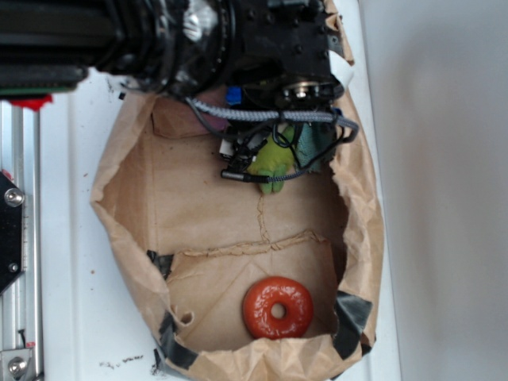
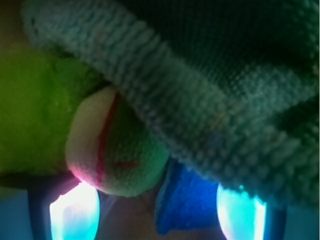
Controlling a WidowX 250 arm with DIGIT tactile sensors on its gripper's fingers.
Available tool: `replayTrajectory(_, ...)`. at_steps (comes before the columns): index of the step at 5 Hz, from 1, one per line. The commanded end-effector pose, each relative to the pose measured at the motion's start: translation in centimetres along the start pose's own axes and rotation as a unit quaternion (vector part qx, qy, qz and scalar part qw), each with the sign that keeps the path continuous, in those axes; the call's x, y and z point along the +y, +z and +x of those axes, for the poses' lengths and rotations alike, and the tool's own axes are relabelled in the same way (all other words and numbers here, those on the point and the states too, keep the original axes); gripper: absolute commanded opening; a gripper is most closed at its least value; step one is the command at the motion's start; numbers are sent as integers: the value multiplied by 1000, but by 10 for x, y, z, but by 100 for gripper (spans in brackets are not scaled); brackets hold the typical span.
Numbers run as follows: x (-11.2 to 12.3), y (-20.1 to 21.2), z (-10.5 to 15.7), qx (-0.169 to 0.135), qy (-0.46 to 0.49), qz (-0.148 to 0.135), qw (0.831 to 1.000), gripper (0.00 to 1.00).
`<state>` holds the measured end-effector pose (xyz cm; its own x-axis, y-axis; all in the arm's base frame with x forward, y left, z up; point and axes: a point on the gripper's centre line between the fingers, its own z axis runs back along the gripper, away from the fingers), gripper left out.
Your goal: Grab the blue sponge.
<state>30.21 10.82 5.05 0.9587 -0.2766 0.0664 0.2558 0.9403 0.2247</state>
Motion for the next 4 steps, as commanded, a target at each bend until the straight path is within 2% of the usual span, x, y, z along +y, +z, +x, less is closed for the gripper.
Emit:
replayTrajectory(1,23,28,-9,-20,31,43,998,100)
replayTrajectory(2,27,19,-8,-4,49,73,996,100)
replayTrajectory(4,31,38,-17,4,53,100,994,100)
